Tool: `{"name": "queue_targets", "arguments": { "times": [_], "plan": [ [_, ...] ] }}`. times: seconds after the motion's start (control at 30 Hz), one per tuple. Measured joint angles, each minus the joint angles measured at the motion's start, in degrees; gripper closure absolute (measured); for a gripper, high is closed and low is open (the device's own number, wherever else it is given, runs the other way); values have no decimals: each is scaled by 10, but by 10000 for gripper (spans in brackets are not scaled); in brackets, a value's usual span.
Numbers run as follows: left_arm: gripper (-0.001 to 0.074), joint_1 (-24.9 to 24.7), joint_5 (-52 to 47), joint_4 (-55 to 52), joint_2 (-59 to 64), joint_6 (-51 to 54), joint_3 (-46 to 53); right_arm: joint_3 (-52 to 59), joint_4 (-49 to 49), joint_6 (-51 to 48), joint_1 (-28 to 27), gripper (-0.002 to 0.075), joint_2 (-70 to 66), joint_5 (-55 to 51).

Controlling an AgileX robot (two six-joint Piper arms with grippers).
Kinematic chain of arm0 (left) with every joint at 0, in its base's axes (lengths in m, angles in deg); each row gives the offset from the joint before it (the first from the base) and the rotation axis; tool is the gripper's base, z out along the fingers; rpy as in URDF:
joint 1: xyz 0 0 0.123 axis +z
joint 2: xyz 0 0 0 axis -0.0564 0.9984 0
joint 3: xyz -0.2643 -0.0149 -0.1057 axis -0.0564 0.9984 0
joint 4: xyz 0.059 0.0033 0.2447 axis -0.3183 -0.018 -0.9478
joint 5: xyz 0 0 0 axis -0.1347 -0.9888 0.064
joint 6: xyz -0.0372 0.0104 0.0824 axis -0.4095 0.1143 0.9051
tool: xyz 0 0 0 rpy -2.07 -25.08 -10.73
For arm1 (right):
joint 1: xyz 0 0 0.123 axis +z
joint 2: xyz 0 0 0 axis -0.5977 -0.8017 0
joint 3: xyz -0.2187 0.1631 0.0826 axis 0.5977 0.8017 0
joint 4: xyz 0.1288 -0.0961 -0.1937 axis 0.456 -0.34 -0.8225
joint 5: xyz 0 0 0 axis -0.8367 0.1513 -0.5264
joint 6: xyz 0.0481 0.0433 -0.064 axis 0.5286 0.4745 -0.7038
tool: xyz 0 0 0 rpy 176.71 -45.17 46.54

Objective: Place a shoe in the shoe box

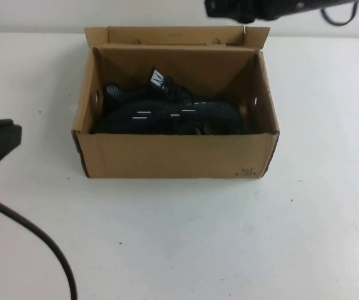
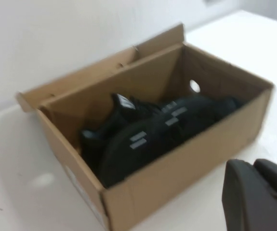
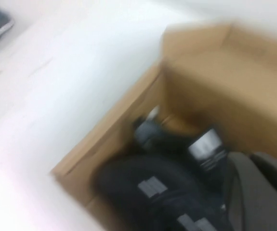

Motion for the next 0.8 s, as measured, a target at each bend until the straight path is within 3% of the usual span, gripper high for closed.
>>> {"name": "queue_targets", "arguments": {
  "times": [0.2, 0.43, 0.6, 0.8],
  "plan": [
    [736, 0, -77, -32, -35, -15, 0, 54, -75, 0, -4, 741, 145, 75],
    [736, 0, -111, -84, -161, -71, 0, 254, -98, -1, -4, 741, 345, 209],
    [736, 0, -71, -134, -247, -130, 37, 406, -109, -1, -4, 741, 473, 232],
    [736, 0, 14, -157, -264, -221, 129, 577, -113, -2, -4, 741, 634, 291]
  ]
}}
